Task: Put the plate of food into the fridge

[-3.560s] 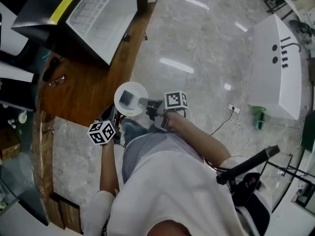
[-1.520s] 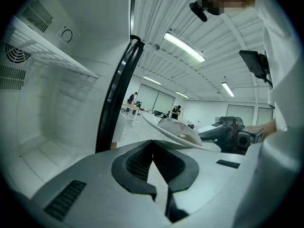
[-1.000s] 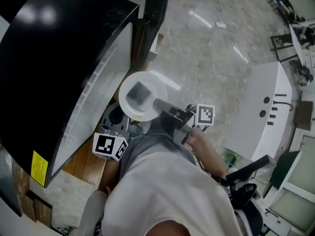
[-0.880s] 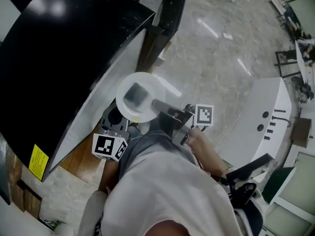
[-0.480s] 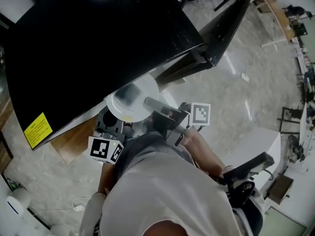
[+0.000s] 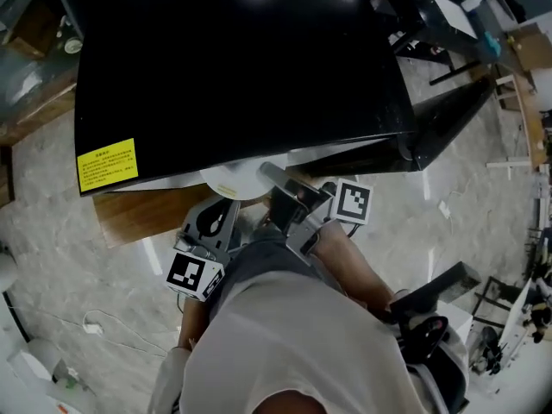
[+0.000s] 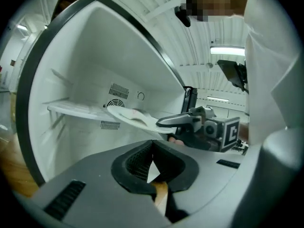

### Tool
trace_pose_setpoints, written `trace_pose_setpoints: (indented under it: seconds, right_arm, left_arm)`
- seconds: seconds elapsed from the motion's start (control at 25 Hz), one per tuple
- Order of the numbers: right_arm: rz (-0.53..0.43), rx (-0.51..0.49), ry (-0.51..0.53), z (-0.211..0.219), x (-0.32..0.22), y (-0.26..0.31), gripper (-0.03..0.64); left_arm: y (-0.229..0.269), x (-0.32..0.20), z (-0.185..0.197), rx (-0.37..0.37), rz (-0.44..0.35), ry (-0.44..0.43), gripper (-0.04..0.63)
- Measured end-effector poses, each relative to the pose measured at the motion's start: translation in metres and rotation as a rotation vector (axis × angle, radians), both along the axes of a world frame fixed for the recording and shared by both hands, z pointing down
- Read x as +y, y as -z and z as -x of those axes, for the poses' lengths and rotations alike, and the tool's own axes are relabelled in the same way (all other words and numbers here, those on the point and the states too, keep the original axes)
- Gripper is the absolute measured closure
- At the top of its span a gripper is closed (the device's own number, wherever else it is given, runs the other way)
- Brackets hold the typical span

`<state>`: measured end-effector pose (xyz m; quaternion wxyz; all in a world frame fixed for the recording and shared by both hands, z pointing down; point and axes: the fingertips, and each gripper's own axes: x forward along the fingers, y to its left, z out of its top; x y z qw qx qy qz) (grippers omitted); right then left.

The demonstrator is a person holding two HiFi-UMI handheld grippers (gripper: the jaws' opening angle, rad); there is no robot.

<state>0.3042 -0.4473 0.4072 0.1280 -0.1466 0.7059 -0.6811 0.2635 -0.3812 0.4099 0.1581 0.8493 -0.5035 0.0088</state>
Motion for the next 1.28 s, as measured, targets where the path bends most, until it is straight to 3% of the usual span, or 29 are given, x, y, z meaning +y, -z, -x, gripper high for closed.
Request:
trace_pose_setpoints:
  seconds: [0.28, 0.64, 0.92, 1.04, 1.28]
  right_arm:
    - [0.03, 0.013, 0.024, 0.019, -0.004, 0.004, 0.58]
    - [0.057, -0.016, 0.032, 0.029, -0.012, 0.01, 0.58]
    - [0.107, -0.132, 0.028, 0.025, -0.02, 0.009, 0.547]
    - [0.082, -0.15, 0.044, 0.024, -0.015, 0.013, 0.514]
    - [-0.041, -0.114, 0.084, 0.017, 0.003, 0.021, 0.514]
  left_arm:
    - [0.039, 0.011, -0.02, 0.001, -0.131, -0.043, 0.577]
    - [0.039, -0.009, -0.017, -0.069, -0.131, -0.013, 0.576]
    - [0.033, -0.023, -0.022, -0.074, -0.142, 0.02, 0.577]
    - [0.031, -0.028, -0.021, -0.083, -0.147, 0.029, 0.577]
    - [0.031, -0.038, -0.01, -0.09, -0.158, 0.052, 0.577]
